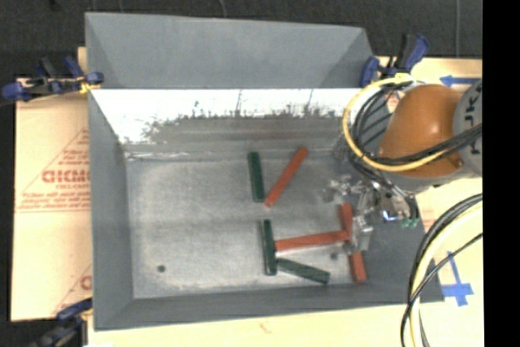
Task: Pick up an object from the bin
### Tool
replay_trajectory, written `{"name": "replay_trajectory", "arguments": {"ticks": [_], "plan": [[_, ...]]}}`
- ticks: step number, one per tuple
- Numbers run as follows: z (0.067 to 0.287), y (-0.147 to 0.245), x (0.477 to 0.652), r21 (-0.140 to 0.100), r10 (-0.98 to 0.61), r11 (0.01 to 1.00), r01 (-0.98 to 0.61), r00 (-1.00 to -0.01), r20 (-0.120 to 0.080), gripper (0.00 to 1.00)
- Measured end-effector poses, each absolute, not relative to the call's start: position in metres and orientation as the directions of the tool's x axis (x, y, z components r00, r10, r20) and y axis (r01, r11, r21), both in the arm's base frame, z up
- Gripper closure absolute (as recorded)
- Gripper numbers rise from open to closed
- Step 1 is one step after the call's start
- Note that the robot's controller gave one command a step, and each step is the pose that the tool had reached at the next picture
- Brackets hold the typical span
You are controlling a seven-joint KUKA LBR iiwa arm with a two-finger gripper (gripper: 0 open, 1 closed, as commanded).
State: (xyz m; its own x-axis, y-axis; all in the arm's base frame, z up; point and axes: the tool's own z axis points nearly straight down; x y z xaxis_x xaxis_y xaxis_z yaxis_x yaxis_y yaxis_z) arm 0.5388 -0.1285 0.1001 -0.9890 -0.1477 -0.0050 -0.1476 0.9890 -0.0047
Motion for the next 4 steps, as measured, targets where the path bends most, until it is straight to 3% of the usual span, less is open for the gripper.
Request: {"name": "replay_trajectory", "arguments": {"ticks": [1, 3, 4], "plan": [[0.081, -0.133, 0.494, -0.001, -0.085, 0.996, -0.085, -0.996, -0.007, 1.00], [0.087, -0.133, 0.492, 0.000, -0.084, 0.996, -0.084, -0.996, 0.000, 1.00], [0.121, -0.145, 0.519, -0.005, -0.232, 0.973, -0.232, -0.973, -0.006, 1.00]]}}
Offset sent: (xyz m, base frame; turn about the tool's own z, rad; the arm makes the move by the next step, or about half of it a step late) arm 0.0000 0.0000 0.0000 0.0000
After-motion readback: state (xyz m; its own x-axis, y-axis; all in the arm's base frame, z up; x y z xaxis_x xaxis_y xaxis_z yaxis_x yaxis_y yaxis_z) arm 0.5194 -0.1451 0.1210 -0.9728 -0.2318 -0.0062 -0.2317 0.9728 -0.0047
